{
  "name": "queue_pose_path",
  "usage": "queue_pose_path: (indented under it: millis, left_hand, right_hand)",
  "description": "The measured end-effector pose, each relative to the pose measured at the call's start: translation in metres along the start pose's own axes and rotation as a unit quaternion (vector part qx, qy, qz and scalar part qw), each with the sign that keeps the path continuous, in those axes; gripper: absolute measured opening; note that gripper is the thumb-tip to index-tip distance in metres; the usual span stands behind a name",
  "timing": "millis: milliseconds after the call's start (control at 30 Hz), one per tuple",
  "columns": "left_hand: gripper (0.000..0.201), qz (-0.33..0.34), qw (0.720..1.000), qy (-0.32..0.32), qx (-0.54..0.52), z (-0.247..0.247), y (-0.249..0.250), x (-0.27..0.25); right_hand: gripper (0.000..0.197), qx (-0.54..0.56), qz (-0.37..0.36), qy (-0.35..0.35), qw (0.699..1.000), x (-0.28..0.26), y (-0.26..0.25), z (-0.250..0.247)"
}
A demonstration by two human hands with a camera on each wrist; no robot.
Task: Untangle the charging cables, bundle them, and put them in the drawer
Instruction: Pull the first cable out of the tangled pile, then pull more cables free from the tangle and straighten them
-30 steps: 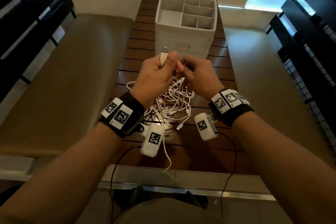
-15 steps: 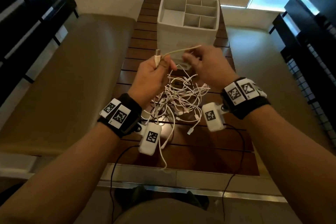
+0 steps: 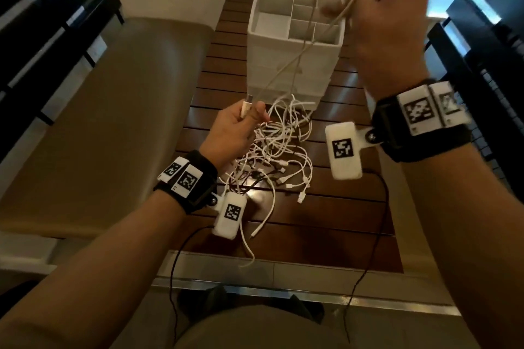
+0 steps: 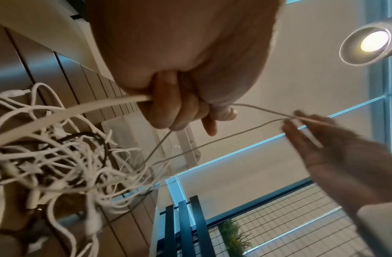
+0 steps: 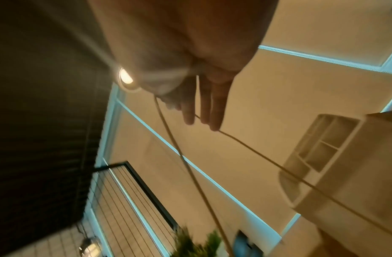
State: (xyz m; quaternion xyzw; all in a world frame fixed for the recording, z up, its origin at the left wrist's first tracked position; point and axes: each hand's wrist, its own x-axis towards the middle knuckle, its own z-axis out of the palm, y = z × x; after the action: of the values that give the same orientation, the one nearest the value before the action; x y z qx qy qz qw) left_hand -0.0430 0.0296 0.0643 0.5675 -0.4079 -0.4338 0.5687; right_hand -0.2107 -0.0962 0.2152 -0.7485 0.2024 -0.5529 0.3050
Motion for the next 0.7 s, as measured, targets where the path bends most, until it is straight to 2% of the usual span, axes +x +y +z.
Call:
queue_pose_path:
  millis: [67, 100, 133, 167, 200, 233, 300, 333, 367, 400, 433, 467, 500, 567, 600, 633, 667, 700]
  left_hand:
    - [0.032, -0.012, 0.999, 0.013, 0.031, 0.000, -0.006, 0.000]
    - [0.032, -0.014, 0.999, 0.024, 0.039, 0.000, -0.006, 0.000]
    - [0.033, -0.010, 0.998, 0.034, 0.044, 0.001, -0.006, 0.000]
    - [0.034, 0.000, 0.998, 0.041, 0.045, 0.001, -0.004, 0.000]
    - [0.035, 0.012, 0.998, 0.042, 0.046, 0.002, 0.000, 0.000]
    - [0.036, 0.023, 0.998, 0.041, 0.049, 0.002, 0.004, 0.000]
    - [0.039, 0.031, 0.996, 0.038, 0.069, 0.000, 0.010, 0.001]
    - [0.041, 0.027, 0.995, 0.042, 0.085, -0.001, 0.010, 0.003]
    - [0.043, 0.019, 0.993, 0.048, 0.104, -0.003, 0.009, 0.005]
    - [0.044, 0.008, 0.991, 0.056, 0.122, -0.004, 0.008, 0.006]
    - [0.045, 0.001, 0.988, 0.064, 0.139, -0.006, 0.005, 0.007]
    - [0.045, -0.003, 0.986, 0.069, 0.154, -0.008, 0.002, 0.009]
    - [0.044, -0.007, 0.984, 0.072, 0.165, -0.009, 0.000, 0.011]
    - [0.042, -0.009, 0.981, 0.067, 0.179, -0.008, 0.000, 0.011]
    - [0.039, -0.007, 0.980, 0.064, 0.188, -0.007, 0.001, 0.012]
    - [0.036, -0.005, 0.979, 0.061, 0.196, -0.005, 0.002, 0.013]
    - [0.033, -0.005, 0.978, 0.058, 0.201, -0.004, 0.001, 0.016]
    - [0.031, -0.003, 0.979, 0.052, 0.198, -0.003, 0.002, 0.018]
  right_hand:
    - [0.019, -0.017, -0.037, 0.067, 0.997, 0.008, -0.002, -0.005]
    - [0.020, -0.043, -0.030, 0.069, 0.996, 0.007, 0.002, -0.006]
    - [0.020, -0.080, -0.008, 0.040, 0.996, 0.002, 0.011, -0.005]
    - [0.019, -0.129, 0.030, -0.023, 0.991, -0.006, 0.020, -0.003]
    - [0.018, -0.189, 0.079, -0.117, 0.972, -0.016, 0.031, -0.002]
    - [0.019, -0.252, 0.129, -0.219, 0.934, -0.027, 0.040, 0.000]
    - [0.041, -0.359, 0.203, -0.384, 0.826, -0.046, 0.052, 0.001]
    - [0.055, -0.396, 0.226, -0.437, 0.775, -0.052, 0.055, 0.000]
    - [0.067, -0.418, 0.243, -0.471, 0.738, -0.054, 0.054, 0.000]
    - [0.075, -0.429, 0.258, -0.482, 0.719, -0.053, 0.052, -0.001]
    - [0.079, -0.436, 0.268, -0.480, 0.713, -0.052, 0.048, -0.002]
    - [0.082, -0.443, 0.263, -0.465, 0.720, -0.049, 0.044, -0.003]
    - [0.083, -0.444, 0.241, -0.434, 0.746, -0.045, 0.039, -0.005]
    - [0.078, -0.406, 0.151, -0.337, 0.836, -0.036, 0.025, -0.006]
    - [0.071, -0.358, 0.098, -0.280, 0.886, -0.033, 0.019, -0.004]
    - [0.063, -0.303, 0.056, -0.240, 0.921, -0.031, 0.011, 0.001]
    - [0.056, -0.259, 0.030, -0.235, 0.936, -0.032, 0.005, 0.008]
    - [0.051, -0.234, 0.020, -0.263, 0.936, -0.036, 0.001, 0.017]
